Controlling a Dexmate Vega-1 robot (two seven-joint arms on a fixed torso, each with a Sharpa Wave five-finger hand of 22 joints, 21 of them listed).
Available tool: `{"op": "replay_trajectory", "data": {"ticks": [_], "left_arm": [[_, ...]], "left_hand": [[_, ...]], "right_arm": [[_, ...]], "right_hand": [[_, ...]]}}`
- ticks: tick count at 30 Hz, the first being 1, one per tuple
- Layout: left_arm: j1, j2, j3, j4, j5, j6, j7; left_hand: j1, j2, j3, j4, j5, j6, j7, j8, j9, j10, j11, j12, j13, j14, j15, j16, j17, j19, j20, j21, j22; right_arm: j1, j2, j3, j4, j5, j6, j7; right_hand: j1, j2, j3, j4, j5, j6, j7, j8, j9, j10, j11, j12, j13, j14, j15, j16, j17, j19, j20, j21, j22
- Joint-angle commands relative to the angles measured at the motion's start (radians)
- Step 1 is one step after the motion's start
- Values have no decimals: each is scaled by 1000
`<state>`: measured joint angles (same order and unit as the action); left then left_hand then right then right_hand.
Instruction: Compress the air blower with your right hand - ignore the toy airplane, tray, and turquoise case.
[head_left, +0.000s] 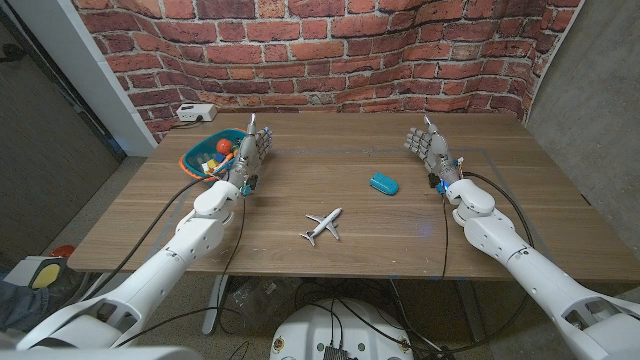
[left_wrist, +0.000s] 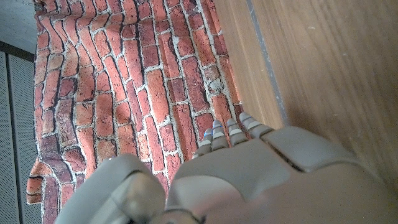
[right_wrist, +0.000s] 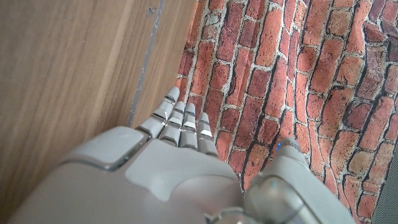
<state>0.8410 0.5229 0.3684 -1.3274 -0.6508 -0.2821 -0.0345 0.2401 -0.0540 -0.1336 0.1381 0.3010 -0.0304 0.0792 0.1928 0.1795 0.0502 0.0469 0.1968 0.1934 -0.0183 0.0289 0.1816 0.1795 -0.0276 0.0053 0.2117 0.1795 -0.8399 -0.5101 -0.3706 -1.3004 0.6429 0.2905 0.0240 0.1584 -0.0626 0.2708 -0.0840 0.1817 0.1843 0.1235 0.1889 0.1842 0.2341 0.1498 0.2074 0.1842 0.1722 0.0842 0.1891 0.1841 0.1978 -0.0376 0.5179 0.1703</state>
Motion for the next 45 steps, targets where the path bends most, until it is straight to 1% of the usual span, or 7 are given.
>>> {"op": "replay_trajectory", "data": {"ticks": [1, 13, 24, 27, 29, 38, 45], "left_arm": [[25, 29, -10, -59, 3, 7, 3], [80, 74, -25, -142, 13, 10, 20], [108, 103, -38, -176, 23, -6, 16], [104, 108, -35, -168, 32, -10, 9], [94, 114, -30, -154, 39, -13, -6], [78, 110, -20, -143, 42, 9, -7], [69, 113, -8, -143, 52, 26, -8]], "left_hand": [[9, 6, -5, 0, 7, 1, 5, 6, 5, 6, 8, 5, 4, 3, 8, 6, 5, -9, 2, 5, 3], [19, 22, 0, -3, 12, 15, 6, 11, 5, 19, 10, 10, 3, 17, 11, 10, 4, -5, 3, 5, 3], [33, 41, 4, -9, 15, 40, 7, 18, 5, 44, 8, 18, 1, 43, 11, 17, 4, 9, 5, 8, 3], [36, 44, 4, -10, 16, 44, 6, 18, 6, 52, 9, 21, 1, 50, 10, 18, 4, 12, 4, 9, 3], [39, 47, 4, -11, 16, 55, 8, 21, 6, 56, 9, 22, 0, 58, 12, 20, 3, 17, 5, 10, 3], [49, 56, 3, -15, 17, 85, 8, 28, 6, 86, 12, 30, -1, 85, 10, 23, 3, 24, 2, 9, 3], [55, 61, 4, -17, 17, 92, 9, 28, 6, 88, 11, 29, -1, 90, 10, 23, 3, 29, 1, 10, 3]], "right_arm": [[-15, -4, 2, -16, -14, 36, -5], [-72, -36, 27, -106, -38, 55, -58], [-145, -73, 55, -192, -66, 75, -107], [-165, -78, 64, -207, -74, 93, -118], [-177, -88, 69, -216, -81, 101, -116], [-238, -125, 99, -273, -93, 103, -139], [-280, -163, 124, -316, -102, 95, -143]], "right_hand": [[8, 2, 8, -2, 5, 9, 0, 5, 4, 11, -3, 5, 3, 11, 2, 4, 3, 5, -1, 5, 4], [8, 6, 5, -5, 6, 83, -29, 31, 7, 37, -5, 14, 3, 34, -8, 9, 2, 26, -2, -4, 4], [13, 11, 7, -9, 6, 47, -24, 13, 8, 44, -10, 15, 3, 43, -7, 8, 1, 36, 0, -11, 5], [18, 17, 7, -14, 5, 124, -74, 39, 12, 80, -25, 27, 4, 43, -9, 4, 0, 39, 1, -27, 5], [20, 18, 7, -16, 5, 144, -75, 45, 13, 97, -30, 32, 4, 47, -11, 4, 0, 42, 0, -30, 6], [26, 19, 7, -21, 4, 98, -60, 21, 12, 102, -28, 31, 3, 48, -15, 2, -1, 49, -1, -38, 6], [32, 24, 10, -25, 4, 97, -97, 18, 10, 104, -35, 29, 3, 52, -17, 2, -1, 54, 2, -43, 6]]}}
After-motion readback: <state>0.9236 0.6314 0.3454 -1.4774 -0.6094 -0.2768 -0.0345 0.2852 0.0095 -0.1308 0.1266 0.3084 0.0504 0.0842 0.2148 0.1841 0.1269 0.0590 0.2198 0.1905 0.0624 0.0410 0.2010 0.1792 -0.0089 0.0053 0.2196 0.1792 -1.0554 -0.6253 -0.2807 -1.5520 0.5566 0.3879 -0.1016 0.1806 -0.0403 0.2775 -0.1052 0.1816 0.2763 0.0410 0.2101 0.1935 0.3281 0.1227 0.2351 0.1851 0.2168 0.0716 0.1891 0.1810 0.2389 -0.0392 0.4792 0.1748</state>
